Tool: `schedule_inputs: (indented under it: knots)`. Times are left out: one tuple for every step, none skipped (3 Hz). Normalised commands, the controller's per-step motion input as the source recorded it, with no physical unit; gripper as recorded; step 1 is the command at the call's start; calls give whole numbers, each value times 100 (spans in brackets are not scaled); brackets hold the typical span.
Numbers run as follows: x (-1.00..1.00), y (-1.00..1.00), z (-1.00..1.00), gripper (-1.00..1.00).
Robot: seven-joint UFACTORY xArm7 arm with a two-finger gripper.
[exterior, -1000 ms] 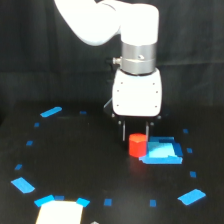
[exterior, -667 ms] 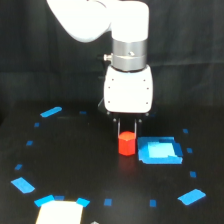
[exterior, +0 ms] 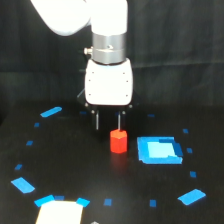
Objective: Pick up the red object from the table
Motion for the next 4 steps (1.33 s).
schedule_inputs:
  knots:
    - [-7,29,10,97]
    - [100,44,-51,-45]
    - [22,-16,-26,100]
    - [-2,21,7,91]
